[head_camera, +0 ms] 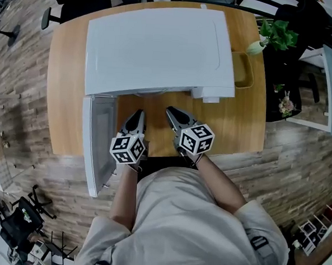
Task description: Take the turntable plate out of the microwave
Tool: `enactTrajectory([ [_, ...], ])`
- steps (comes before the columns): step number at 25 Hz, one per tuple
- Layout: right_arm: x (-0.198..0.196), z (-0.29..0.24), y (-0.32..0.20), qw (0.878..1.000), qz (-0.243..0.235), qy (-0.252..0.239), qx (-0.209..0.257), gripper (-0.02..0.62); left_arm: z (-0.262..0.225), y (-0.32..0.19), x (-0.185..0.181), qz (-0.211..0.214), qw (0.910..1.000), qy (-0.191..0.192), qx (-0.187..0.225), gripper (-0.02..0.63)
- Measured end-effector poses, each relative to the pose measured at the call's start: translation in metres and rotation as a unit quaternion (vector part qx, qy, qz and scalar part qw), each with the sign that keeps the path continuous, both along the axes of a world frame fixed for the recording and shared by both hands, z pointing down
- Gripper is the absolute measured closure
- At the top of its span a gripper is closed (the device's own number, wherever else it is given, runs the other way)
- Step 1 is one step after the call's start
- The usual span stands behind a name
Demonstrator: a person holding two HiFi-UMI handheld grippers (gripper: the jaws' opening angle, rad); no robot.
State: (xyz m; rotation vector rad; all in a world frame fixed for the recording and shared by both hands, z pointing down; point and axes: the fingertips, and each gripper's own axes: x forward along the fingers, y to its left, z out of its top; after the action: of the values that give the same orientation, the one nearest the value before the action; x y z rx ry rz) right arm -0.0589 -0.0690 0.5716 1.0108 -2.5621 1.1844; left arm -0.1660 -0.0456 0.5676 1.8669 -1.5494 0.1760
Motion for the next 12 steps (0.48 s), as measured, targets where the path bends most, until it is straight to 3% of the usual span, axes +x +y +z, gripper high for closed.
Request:
enactTrajectory([
  [6, -0.006, 0.022, -0.005, 0.997, 0.034, -0.034, -0.058, 0.552, 0.025, -0.012, 0.006, 0.028, 0.9993, 0.018, -0.018, 0.563],
  [12, -0.012, 0.038, -0.011, 0.994, 0.054, -0.044, -0.086, 0.549, 0.041, -0.018, 0.000, 0.028, 0.9985, 0.034, -0.033, 0.563],
])
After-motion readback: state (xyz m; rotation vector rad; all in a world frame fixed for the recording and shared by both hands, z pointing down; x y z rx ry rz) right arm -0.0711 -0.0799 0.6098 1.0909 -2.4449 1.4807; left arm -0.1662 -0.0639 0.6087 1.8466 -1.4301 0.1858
